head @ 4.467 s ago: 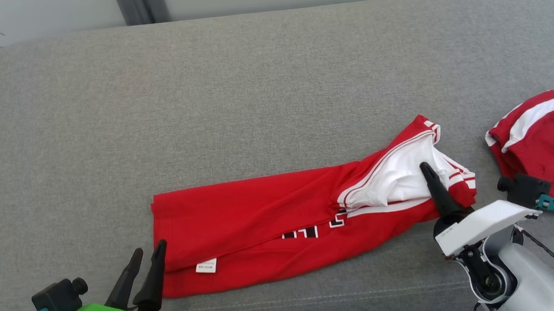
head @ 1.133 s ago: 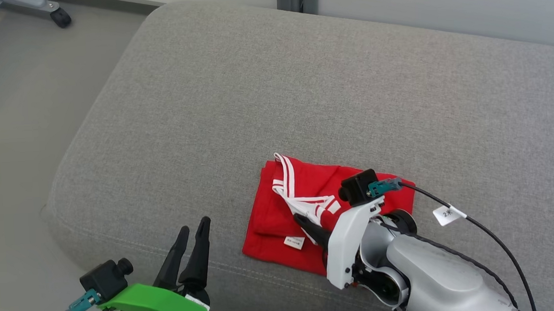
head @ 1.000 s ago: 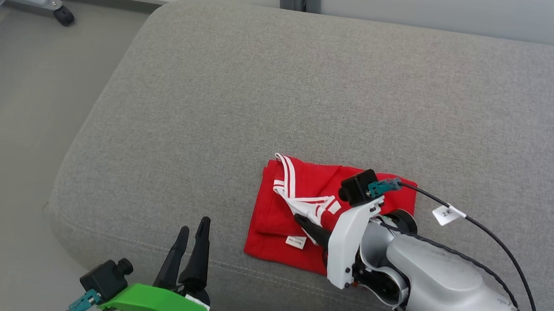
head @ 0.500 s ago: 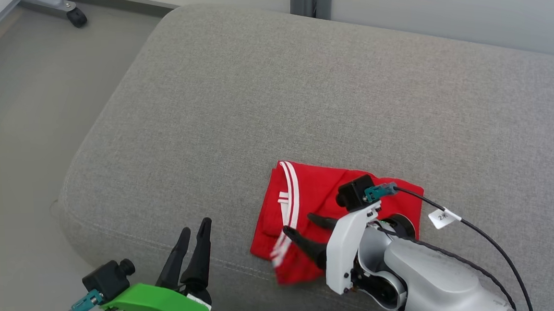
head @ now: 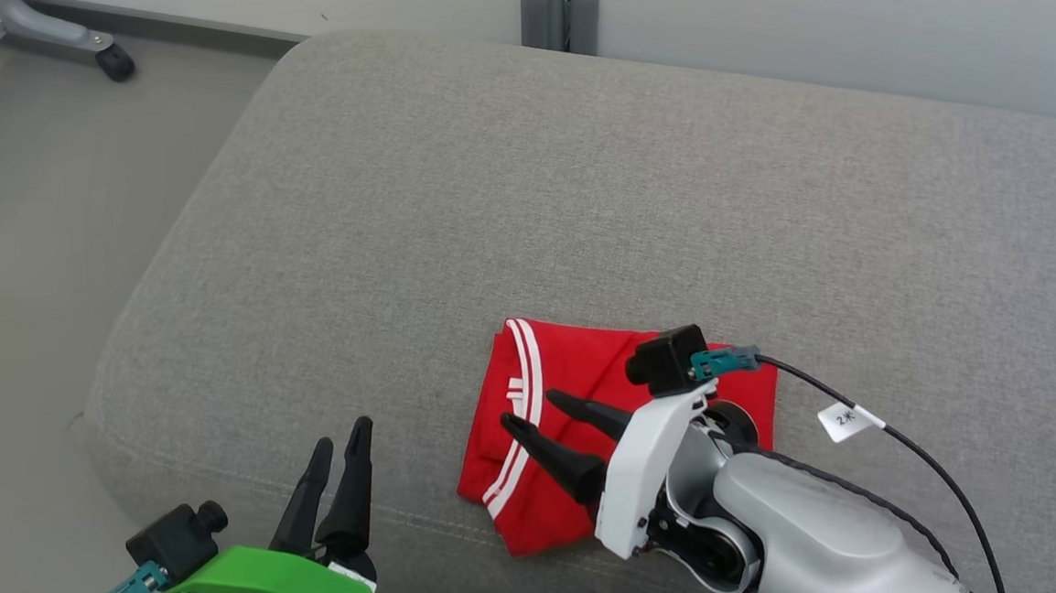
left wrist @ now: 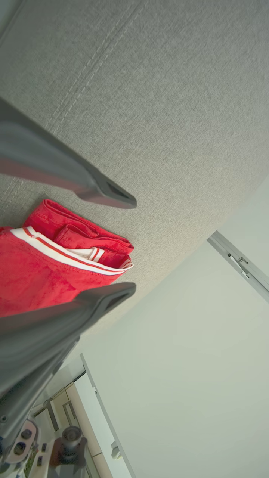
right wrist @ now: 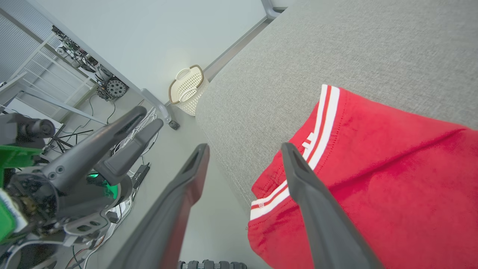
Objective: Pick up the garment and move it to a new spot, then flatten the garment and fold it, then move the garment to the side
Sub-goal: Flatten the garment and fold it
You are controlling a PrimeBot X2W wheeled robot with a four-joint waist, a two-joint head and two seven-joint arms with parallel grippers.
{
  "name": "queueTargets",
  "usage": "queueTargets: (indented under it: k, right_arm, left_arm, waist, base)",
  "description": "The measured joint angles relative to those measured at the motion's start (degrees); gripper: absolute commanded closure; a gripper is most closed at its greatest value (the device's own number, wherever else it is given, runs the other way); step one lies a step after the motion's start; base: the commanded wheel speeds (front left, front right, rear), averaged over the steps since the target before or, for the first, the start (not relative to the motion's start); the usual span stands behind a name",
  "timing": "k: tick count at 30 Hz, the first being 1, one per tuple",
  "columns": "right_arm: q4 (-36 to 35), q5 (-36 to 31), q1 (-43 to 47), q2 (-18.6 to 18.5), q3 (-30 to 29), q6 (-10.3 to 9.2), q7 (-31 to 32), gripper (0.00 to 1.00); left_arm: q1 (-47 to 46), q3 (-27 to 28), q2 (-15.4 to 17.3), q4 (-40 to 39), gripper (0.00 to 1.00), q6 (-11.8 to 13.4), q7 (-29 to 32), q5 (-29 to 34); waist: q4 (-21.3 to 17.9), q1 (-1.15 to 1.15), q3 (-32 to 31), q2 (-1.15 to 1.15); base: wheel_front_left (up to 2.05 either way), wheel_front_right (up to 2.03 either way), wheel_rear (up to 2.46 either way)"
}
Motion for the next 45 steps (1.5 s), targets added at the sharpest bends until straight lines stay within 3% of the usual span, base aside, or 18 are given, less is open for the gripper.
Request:
queueTargets:
  k: [5,9,17,25,37,45]
  right_arm:
    - [-2.2,1.0,0.3,0.1,-2.2,-0.64,-2.6,0.0]
    - [-2.4,1.0,1.9,-0.5,-5.5,-2.86,-4.7,0.0]
    - [-2.6,4.2,7.3,-6.6,-12.2,-5.71,-7.2,0.0]
    - [-2.7,7.8,10.0,-6.9,-13.8,-5.5,-7.2,0.0]
    - [-2.9,10.7,9.4,-4.9,-13.5,-1.46,-5.9,0.0]
    - [-2.7,10.8,8.7,-4.0,-12.0,-0.43,-4.3,0.0]
  left_arm:
    - [0.9,0.8,0.2,-0.7,0.0,0.0,0.0,0.0]
    - [1.0,1.4,0.3,-1.7,0.0,0.0,0.0,0.0]
    - [1.0,1.2,0.7,-3.3,0.0,0.0,0.0,0.1]
    - [0.8,0.2,1.5,-3.9,0.0,0.0,0.0,0.2]
    - [-3.9,-1.9,2.0,-3.8,0.0,0.0,0.1,0.2]
    - [-6.6,-4.4,1.9,-1.6,0.0,0.0,2.1,-0.2]
  waist:
    - [-2.2,0.0,-0.2,0.0]
    - [-4.8,0.0,0.1,0.0]
    - [-8.5,0.0,2.2,0.0]
    - [-10.2,0.0,5.1,0.0]
    - [-12.0,0.0,9.5,0.0]
    - [-12.3,0.0,10.0,0.0]
  base:
    - [0.0,0.0,0.0]
    - [0.0,0.0,0.0]
    - [0.0,0.0,0.0]
    - [0.0,0.0,0.0]
    - [0.0,0.0,0.0]
    - [0.0,0.0,0.0]
